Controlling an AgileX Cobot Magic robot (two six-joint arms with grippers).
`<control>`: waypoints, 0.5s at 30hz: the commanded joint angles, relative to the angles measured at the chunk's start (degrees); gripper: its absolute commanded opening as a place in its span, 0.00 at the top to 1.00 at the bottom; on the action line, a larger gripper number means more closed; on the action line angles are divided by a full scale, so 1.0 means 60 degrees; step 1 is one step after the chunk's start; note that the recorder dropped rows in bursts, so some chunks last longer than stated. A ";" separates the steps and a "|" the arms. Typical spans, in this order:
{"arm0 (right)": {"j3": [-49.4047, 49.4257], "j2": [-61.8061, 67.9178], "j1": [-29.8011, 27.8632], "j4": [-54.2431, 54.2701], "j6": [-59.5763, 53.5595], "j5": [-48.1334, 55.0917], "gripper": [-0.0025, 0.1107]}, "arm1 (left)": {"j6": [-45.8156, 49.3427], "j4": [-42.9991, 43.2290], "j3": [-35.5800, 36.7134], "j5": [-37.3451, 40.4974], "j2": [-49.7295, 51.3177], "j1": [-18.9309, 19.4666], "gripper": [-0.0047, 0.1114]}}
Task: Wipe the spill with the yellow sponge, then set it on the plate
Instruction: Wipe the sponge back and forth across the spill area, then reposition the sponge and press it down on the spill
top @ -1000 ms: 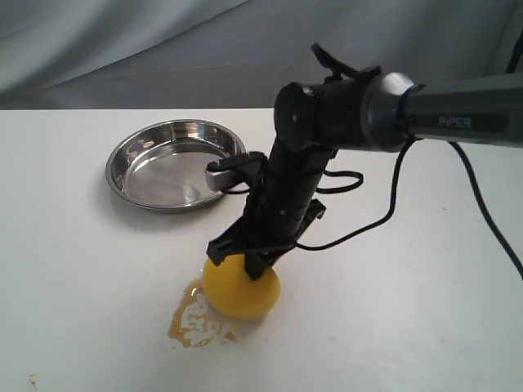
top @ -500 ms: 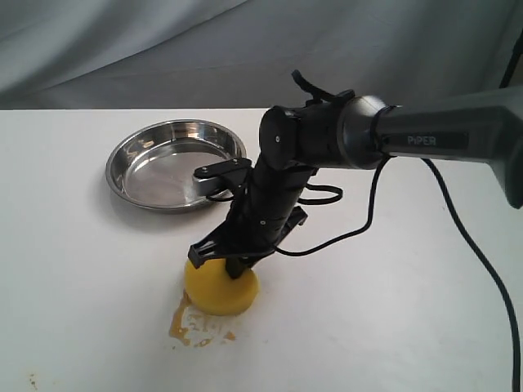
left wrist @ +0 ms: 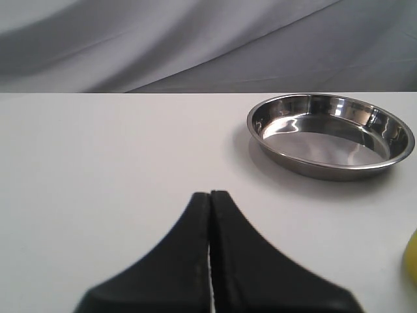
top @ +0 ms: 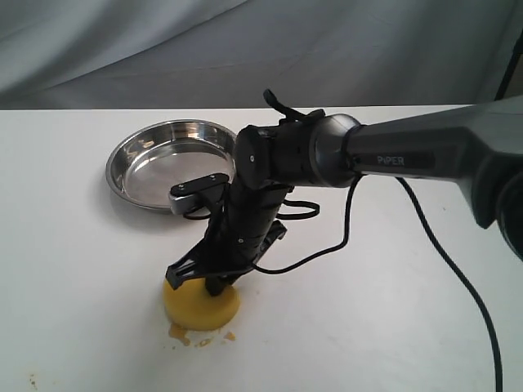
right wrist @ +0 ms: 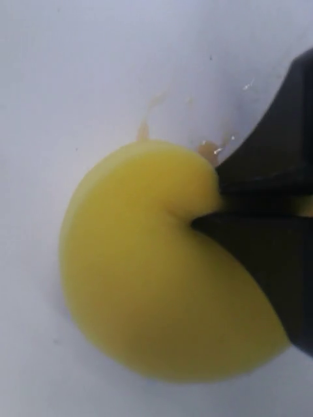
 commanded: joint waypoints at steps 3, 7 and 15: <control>-0.0035 0.0017 0.0404 0.0114 -0.0293 0.0568 0.98 | -0.0012 -0.0019 0.0035 -0.0112 -0.0046 0.0025 0.96; -0.0035 0.0017 0.0524 0.0079 -0.0307 0.0832 0.98 | -0.0012 -0.0019 0.0035 -0.0112 -0.0046 0.0025 0.96; -0.0035 0.0017 0.0768 -0.0190 -0.0405 0.1304 0.98 | -0.0012 -0.0019 0.0035 -0.0112 -0.0046 0.0025 0.96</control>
